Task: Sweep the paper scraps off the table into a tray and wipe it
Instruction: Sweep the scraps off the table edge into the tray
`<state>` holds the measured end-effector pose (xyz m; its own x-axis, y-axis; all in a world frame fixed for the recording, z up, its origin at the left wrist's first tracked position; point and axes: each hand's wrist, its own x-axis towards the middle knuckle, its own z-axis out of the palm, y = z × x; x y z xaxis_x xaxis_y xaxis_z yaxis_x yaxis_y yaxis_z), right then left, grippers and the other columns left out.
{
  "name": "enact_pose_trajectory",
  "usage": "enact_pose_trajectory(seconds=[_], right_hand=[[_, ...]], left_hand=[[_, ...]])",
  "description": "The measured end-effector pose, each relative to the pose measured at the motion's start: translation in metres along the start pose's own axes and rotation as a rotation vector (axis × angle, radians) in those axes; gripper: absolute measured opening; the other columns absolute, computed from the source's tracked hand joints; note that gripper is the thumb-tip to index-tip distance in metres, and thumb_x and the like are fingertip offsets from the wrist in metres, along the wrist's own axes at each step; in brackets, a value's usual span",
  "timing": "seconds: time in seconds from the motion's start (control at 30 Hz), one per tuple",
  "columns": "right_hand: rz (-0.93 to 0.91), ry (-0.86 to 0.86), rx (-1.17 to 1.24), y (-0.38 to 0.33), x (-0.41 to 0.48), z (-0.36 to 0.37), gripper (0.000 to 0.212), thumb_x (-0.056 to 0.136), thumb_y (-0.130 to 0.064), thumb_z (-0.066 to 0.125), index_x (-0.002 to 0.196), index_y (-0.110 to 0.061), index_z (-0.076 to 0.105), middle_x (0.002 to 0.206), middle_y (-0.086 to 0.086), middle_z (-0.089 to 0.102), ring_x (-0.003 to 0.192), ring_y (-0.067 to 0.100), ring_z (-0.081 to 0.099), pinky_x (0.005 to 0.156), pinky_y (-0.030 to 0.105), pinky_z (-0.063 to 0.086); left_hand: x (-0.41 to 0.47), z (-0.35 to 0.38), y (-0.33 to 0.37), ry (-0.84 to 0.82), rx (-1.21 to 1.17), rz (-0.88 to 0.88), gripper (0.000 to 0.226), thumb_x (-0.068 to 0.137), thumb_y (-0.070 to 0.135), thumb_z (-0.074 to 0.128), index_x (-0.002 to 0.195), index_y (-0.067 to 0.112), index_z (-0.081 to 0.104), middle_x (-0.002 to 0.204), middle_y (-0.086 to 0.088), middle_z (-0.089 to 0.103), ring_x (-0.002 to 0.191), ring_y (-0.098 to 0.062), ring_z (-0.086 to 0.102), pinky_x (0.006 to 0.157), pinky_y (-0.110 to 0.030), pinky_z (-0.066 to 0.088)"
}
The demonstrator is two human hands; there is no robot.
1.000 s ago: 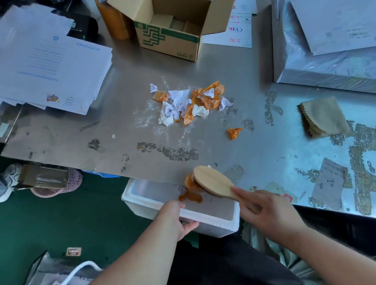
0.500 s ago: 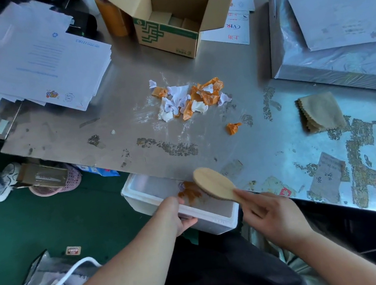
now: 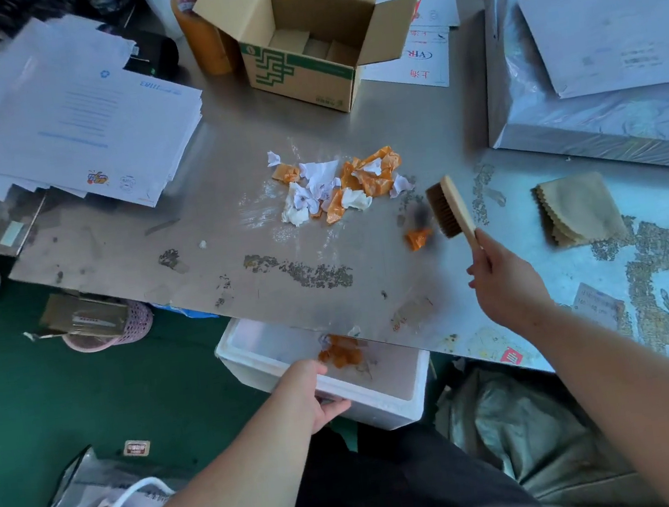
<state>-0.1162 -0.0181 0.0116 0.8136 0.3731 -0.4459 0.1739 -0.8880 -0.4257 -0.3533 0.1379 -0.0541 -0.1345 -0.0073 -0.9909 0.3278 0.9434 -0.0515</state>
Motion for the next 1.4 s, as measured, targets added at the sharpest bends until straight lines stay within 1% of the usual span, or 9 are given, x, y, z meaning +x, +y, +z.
enact_pose_trajectory(seconds=[0.1,0.17,0.3,0.47,0.63,0.83,1.07,1.17,1.4], right_hand=[[0.04,-0.162,-0.04,0.008,0.002,0.005,0.06,0.101,-0.008,0.038,0.153,-0.038,0.032,0.112,0.001,0.065,0.088,0.025,0.065,0.07,0.04,0.056],[0.023,-0.237,-0.047,0.012,-0.006,0.01,0.065,0.099,-0.002,0.035,0.152,-0.04,0.033,0.109,0.0,0.064,0.08,0.023,0.064,0.062,0.035,0.052],[-0.032,-0.28,-0.034,0.016,-0.023,0.022,0.063,0.102,-0.004,0.031,0.151,-0.042,0.036,0.106,-0.003,0.062,0.072,0.019,0.059,0.059,0.027,0.045],[-0.141,-0.346,-0.104,0.019,-0.046,0.036,0.055,0.106,-0.016,0.03,0.15,-0.048,0.034,0.117,0.001,0.059,0.086,0.022,0.06,0.079,0.036,0.05],[-0.231,-0.432,-0.153,0.018,-0.061,0.048,0.052,0.107,-0.02,0.029,0.145,-0.054,0.039,0.115,-0.006,0.057,0.098,0.017,0.058,0.081,0.029,0.04],[-0.366,-0.275,-0.194,0.007,-0.057,0.038,0.042,0.108,-0.034,0.032,0.143,-0.055,0.039,0.101,-0.013,0.055,0.092,0.017,0.057,0.083,0.037,0.049],[-0.341,-0.036,-0.153,-0.02,-0.009,0.019,0.044,0.108,-0.024,0.035,0.148,-0.043,0.036,0.129,0.009,0.057,0.098,0.032,0.06,0.078,0.039,0.046],[-0.353,-0.011,-0.193,-0.039,0.017,0.013,0.045,0.108,-0.024,0.032,0.149,-0.043,0.035,0.132,0.011,0.055,0.11,0.038,0.059,0.086,0.044,0.048],[-0.493,-0.027,-0.245,-0.093,0.058,0.024,0.045,0.107,-0.025,0.033,0.149,-0.042,0.036,0.127,0.011,0.056,0.108,0.04,0.056,0.085,0.045,0.047]], left_hand=[[-0.001,0.001,0.001,0.005,0.002,-0.008,0.023,0.091,0.003,0.068,0.111,-0.004,0.059,0.111,-0.029,0.063,0.102,-0.046,0.066,0.081,-0.059,0.062],[-0.002,0.002,0.001,0.013,0.004,-0.008,0.023,0.091,0.003,0.069,0.111,-0.004,0.06,0.111,-0.029,0.064,0.101,-0.046,0.067,0.081,-0.059,0.062],[-0.006,0.003,0.002,0.033,0.0,-0.017,0.025,0.091,0.004,0.069,0.113,-0.004,0.059,0.112,-0.029,0.064,0.102,-0.047,0.066,0.082,-0.06,0.062],[-0.008,0.004,0.004,0.039,-0.009,-0.04,0.022,0.091,0.002,0.071,0.109,-0.006,0.06,0.106,-0.03,0.064,0.099,-0.047,0.066,0.087,-0.059,0.061],[-0.009,0.002,0.004,0.029,-0.032,-0.045,0.025,0.09,0.002,0.071,0.111,-0.005,0.059,0.11,-0.03,0.062,0.101,-0.048,0.065,0.087,-0.06,0.06],[-0.007,0.0,0.006,0.014,-0.035,-0.038,0.028,0.091,0.002,0.069,0.116,-0.003,0.058,0.113,-0.03,0.059,0.1,-0.048,0.063,0.09,-0.062,0.059],[0.001,-0.001,0.004,-0.027,-0.021,0.007,0.012,0.096,0.001,0.06,0.103,-0.008,0.055,0.1,-0.026,0.058,0.094,-0.046,0.062,0.095,-0.063,0.056],[0.002,-0.003,0.007,-0.03,-0.024,0.0,0.013,0.095,0.001,0.061,0.105,-0.007,0.056,0.103,-0.026,0.059,0.101,-0.048,0.063,0.093,-0.063,0.056],[0.008,-0.008,0.013,-0.035,-0.051,-0.007,0.013,0.096,0.0,0.06,0.106,-0.006,0.055,0.108,-0.026,0.057,0.106,-0.049,0.063,0.094,-0.064,0.056]])
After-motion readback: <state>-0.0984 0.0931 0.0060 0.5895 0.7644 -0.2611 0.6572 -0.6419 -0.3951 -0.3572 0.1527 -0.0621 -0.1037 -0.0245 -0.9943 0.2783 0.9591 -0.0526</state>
